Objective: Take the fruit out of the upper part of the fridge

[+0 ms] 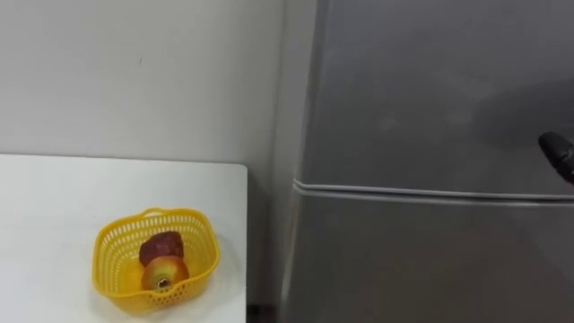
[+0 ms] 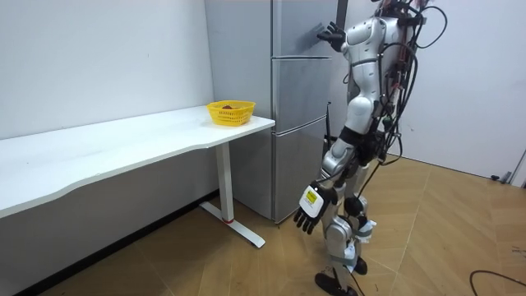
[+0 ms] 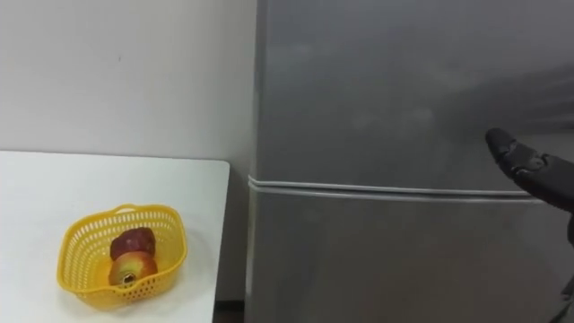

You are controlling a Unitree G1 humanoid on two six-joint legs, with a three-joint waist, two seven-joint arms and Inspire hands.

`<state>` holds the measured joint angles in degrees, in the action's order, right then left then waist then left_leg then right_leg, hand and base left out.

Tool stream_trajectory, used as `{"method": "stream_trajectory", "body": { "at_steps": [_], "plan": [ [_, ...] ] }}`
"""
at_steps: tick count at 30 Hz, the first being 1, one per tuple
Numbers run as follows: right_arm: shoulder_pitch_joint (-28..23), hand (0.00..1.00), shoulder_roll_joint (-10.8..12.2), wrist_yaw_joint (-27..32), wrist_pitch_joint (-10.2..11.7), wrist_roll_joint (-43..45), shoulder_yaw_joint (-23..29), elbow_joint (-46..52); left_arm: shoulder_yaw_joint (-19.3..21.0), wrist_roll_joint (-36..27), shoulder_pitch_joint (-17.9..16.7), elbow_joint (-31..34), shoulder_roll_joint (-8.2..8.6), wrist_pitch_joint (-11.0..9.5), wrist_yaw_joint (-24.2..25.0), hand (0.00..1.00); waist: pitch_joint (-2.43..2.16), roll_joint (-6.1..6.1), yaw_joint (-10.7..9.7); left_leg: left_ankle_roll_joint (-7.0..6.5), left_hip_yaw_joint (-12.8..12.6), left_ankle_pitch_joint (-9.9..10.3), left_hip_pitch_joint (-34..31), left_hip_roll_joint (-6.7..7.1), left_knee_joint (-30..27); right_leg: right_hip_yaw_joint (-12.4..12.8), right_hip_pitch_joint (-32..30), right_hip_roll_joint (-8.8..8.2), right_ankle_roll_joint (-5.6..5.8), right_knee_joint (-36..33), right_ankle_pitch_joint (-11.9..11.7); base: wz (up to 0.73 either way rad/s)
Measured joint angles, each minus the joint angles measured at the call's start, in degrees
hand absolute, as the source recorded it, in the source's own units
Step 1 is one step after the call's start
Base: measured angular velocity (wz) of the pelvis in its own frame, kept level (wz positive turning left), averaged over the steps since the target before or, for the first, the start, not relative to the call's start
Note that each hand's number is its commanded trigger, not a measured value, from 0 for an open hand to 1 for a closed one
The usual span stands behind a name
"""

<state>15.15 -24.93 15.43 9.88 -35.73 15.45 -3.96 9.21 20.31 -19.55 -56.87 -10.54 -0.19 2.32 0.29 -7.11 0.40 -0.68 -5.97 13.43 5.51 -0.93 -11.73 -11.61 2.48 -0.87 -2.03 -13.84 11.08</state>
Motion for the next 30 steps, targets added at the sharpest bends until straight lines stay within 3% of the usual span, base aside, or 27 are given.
{"method": "stream_trajectory", "body": {
  "at_steps": [1, 5, 11, 20, 23, 26, 27, 30],
  "plan": [
    [0.23, 0.0, -0.22, -0.1, 0.0, -0.24, -0.21, -0.71, 0.0, 0.0, -0.03, 0.04, -0.18, 0.02, 0.27, 0.0, 0.12, -0.05, 0.0, -0.06, 0.12, -0.07, -0.04, 0.07, -0.02, -0.07, 0.0, -0.03, 0.03, -0.03, -0.03, 0.04],
    [1.02, 0.0, -0.95, -1.75, 0.03, -0.13, -0.2, -4.75, -0.01, 0.08, -0.58, 0.8, -0.48, 0.7, 1.38, 0.0, -0.13, -1.02, 0.13, -0.13, 0.66, -0.37, -0.3, 0.23, -0.33, -0.46, 0.02, -0.1, -0.15, -0.11, -0.42, 0.05],
    [1.99, 0.0, -0.97, -3.59, 0.55, 0.01, -0.21, -6.88, -1.52, 0.05, -1.04, 1.21, -0.54, 1.69, 1.93, 0.0, -0.1, -0.62, 0.11, -0.14, 0.81, -0.37, -0.41, 0.1, -0.92, -0.51, 0.3, -0.05, -0.27, 0.19, -0.8, 0.0],
    [2.17, 0.0, -1.34, -3.9, 0.44, -0.49, -0.33, -6.32, -1.67, -0.07, -1.07, 1.28, -0.6, 1.55, 2.1, 0.0, -0.57, 0.04, -0.28, -0.08, 1.12, -0.43, -0.12, 0.12, -0.82, -0.74, 0.67, -0.01, -0.36, 0.17, -0.9, 0.0],
    [2.16, 0.0, -1.37, -2.42, -0.76, 1.13, -0.53, -3.82, -1.68, -0.01, -1.47, 1.23, -0.61, 1.47, 2.1, 0.0, -0.38, 0.32, -0.48, -0.08, 1.15, -0.43, -0.13, 0.12, -0.78, -0.73, 0.43, 0.1, -0.36, 0.26, -0.9, 0.0],
    [2.12, 0.0, -1.46, -0.57, -1.66, 3.01, 0.15, -0.07, -0.76, 0.21, -1.51, 0.79, -0.58, 1.38, 1.87, 0.0, -0.47, 0.68, -1.57, -0.06, 1.4, -0.44, -0.43, 0.16, -0.55, -0.95, 0.25, 0.08, -0.29, 0.28, -0.82, 0.04],
    [2.12, 0.0, -1.78, 0.33, -1.66, 4.17, 0.76, 2.33, -0.2, 0.31, -1.42, 0.38, -0.59, 1.24, 1.83, 0.0, -0.64, 1.0, -1.51, -0.03, 1.4, -0.46, -0.35, 0.14, -0.35, -0.95, 0.2, 0.2, -0.28, 0.26, -0.8, 0.04],
    [2.12, 0.0, -3.56, 2.58, -0.89, 8.66, 1.58, 8.0, 0.31, 0.3, -1.3, -0.54, -0.9, 0.26, 1.61, 0.0, -0.57, 1.16, -1.71, 0.04, 1.31, -0.7, 0.09, 0.11, 0.12, -0.94, 0.31, 0.16, -0.29, 0.42, -0.73, 0.01]
  ]
}}
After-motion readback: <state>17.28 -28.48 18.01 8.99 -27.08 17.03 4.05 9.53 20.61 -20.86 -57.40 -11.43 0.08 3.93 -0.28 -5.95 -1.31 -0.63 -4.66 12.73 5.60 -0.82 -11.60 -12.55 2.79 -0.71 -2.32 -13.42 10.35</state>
